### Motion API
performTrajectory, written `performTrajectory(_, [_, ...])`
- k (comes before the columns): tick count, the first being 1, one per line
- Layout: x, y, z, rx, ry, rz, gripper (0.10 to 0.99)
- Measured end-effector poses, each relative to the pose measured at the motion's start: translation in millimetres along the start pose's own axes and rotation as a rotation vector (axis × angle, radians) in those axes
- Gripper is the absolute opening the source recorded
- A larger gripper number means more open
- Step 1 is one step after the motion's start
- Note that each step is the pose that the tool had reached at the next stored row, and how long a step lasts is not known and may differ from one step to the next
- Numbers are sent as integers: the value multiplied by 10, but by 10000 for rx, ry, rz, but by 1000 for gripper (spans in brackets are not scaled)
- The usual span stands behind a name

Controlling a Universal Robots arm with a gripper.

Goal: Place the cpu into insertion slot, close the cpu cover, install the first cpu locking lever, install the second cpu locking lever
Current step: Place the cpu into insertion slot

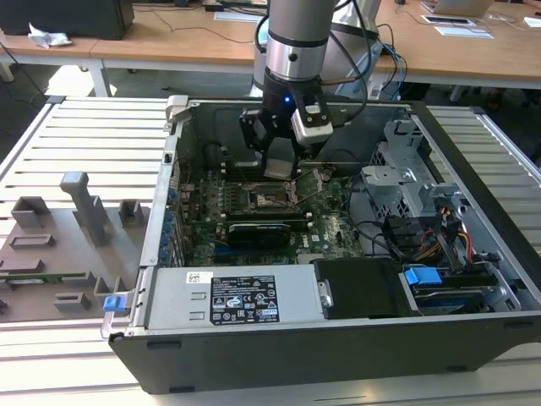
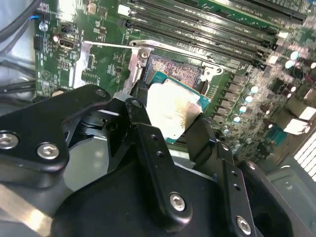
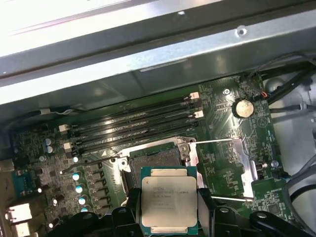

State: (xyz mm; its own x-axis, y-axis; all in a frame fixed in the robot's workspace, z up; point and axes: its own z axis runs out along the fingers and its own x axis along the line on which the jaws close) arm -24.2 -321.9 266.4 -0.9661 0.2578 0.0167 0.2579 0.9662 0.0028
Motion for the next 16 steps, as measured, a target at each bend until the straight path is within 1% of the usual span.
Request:
performTrajectory(1, [0, 0, 1, 2, -2, 118, 545])
performTrajectory(3, [-1, 0, 2, 17, -9, 556, 545])
performTrajectory(10, [-2, 1, 4, 27, -17, 1404, 545])
performTrajectory(14, [-2, 0, 6, 27, -22, 2194, 545])
performTrajectory(16, [-2, 1, 7, 22, -22, 2462, 545])
